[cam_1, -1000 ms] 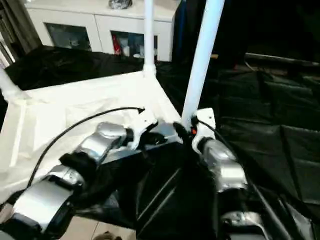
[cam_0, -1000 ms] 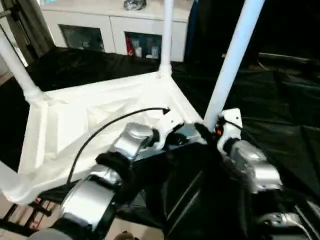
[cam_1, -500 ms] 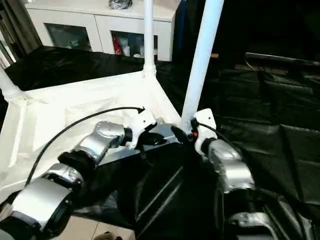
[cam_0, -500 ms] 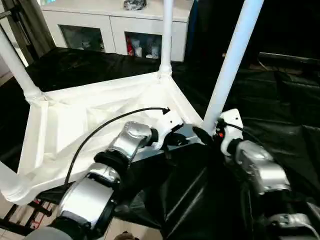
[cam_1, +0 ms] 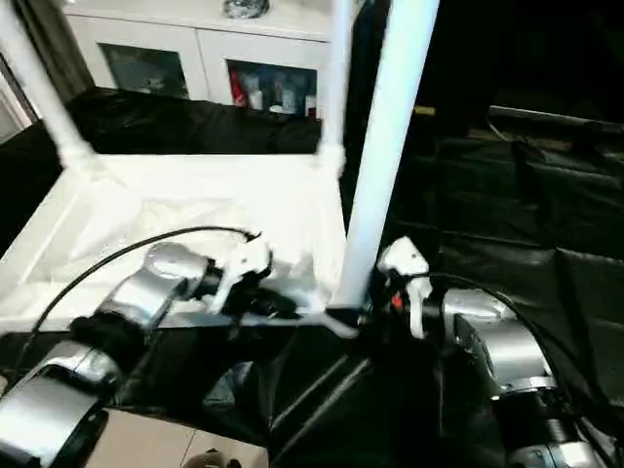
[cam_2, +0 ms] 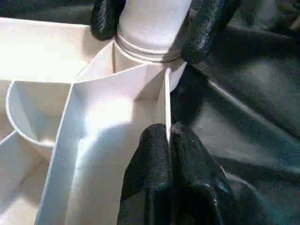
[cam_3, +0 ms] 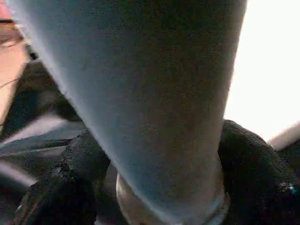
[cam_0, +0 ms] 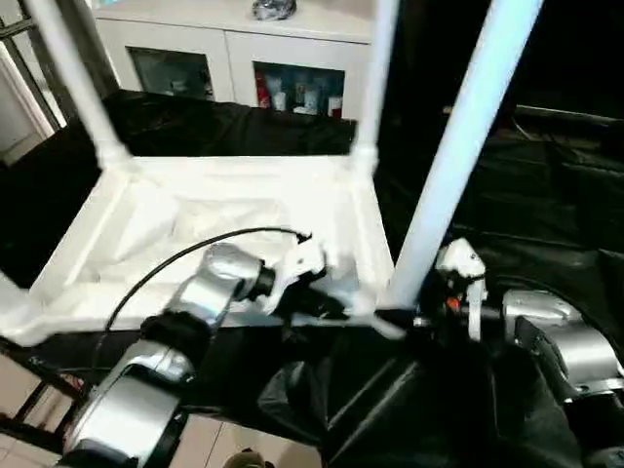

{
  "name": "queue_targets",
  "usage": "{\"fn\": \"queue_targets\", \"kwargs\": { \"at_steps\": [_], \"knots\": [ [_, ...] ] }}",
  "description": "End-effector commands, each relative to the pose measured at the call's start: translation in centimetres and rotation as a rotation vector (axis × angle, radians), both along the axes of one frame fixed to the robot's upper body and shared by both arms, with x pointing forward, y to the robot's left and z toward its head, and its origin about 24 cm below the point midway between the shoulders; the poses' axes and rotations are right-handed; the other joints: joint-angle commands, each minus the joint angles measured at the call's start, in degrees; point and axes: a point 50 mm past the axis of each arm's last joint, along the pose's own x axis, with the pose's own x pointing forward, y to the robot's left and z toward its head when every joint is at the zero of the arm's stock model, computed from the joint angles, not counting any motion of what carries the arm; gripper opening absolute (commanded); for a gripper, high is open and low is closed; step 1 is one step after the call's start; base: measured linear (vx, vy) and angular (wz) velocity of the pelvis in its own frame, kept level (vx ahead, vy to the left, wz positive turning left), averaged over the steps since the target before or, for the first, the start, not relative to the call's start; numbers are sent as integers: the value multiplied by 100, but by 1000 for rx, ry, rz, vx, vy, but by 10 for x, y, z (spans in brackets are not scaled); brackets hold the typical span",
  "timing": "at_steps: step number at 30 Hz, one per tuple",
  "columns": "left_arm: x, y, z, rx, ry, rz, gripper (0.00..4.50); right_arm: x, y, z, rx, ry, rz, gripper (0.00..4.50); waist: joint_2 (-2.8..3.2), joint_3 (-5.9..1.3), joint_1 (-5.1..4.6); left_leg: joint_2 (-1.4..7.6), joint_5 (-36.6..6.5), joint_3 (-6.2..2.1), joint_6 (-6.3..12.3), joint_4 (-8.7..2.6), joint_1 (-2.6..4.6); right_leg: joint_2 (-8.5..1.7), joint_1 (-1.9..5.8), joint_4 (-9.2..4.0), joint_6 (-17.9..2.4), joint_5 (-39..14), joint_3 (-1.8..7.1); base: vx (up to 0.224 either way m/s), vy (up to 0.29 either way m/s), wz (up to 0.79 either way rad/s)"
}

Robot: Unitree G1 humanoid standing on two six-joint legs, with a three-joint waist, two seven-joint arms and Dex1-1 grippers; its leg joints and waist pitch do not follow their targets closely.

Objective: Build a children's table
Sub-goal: Rotate leg to tighten

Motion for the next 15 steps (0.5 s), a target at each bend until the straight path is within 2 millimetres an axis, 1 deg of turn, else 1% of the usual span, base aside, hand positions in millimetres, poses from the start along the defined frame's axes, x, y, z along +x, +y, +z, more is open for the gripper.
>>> {"fn": "queue_targets", "kwargs": {
  "at_steps": [1, 2, 3, 4, 7, 10, 12, 14, 15],
  "knots": [
    [1, -15, 21, -91, -60, -69, 0, -7, 10, -6, 6, 35, 71, 317, -80, -363, -19, 186, -1242, -15, 334, -371, 53, -367, 300, -423, -1139, -1391, 281, 0, 0, 0],
    [1, -14, 20, -87, -60, -67, 0, -8, 10, -7, 4, 36, 70, 313, -85, -364, -19, 181, -1223, -14, 311, -370, 54, -364, 301, -421, -1136, -1369, 282, 0, 0, 0],
    [1, -12, 20, -83, -60, -65, 0, -8, 11, -7, 3, 36, 70, 292, -104, -363, -17, 177, -1217, -14, 296, -371, 50, -367, 306, -419, -1127, -1370, 280, 0, 0, 0],
    [1, -11, 20, -81, -61, -63, 0, -8, 12, -8, 3, 37, 71, 292, -99, -365, -17, 179, -1207, -16, 293, -373, 54, -368, 303, -416, -1122, -1368, 279, 0, 0, 0],
    [0, -9, 20, -79, -61, -60, 0, -9, 14, -7, 10, 44, 80, 272, -113, -366, -14, 165, -1136, -13, 307, -364, 39, -368, 314, -412, -1078, -1367, 279, 0, 0, 0],
    [-1, -9, 21, -81, -60, -58, 0, -10, 15, -7, 14, 49, 91, 263, -103, -367, -22, 178, -1124, -16, 307, -371, 45, -365, 303, -410, -1070, -1368, 280, 0, 0, 0],
    [-1, -10, 21, -84, -65, -46, 0, -10, 16, -7, 18, 46, 84, 261, -108, -362, -24, 167, -1156, -12, 302, -369, 42, -364, 302, -421, -1059, -1429, 278, 0, 0, 0],
    [4, -14, 21, -87, -79, 11, 0, -6, 19, -9, 38, 31, 24, 260, -104, -359, -22, 165, -1193, -14, 284, -371, 44, -367, 297, -432, -1026, -1524, 279, 0, 0, 0],
    [8, -17, 21, -88, -85, 55, 0, -2, 21, -12, 46, 29, -53, 260, -107, -357, -31, 160, -1204, -13, 253, -372, 43, -365, 292, -437, -1002, -1567, 281, 0, 0, 0]
  ]
}}
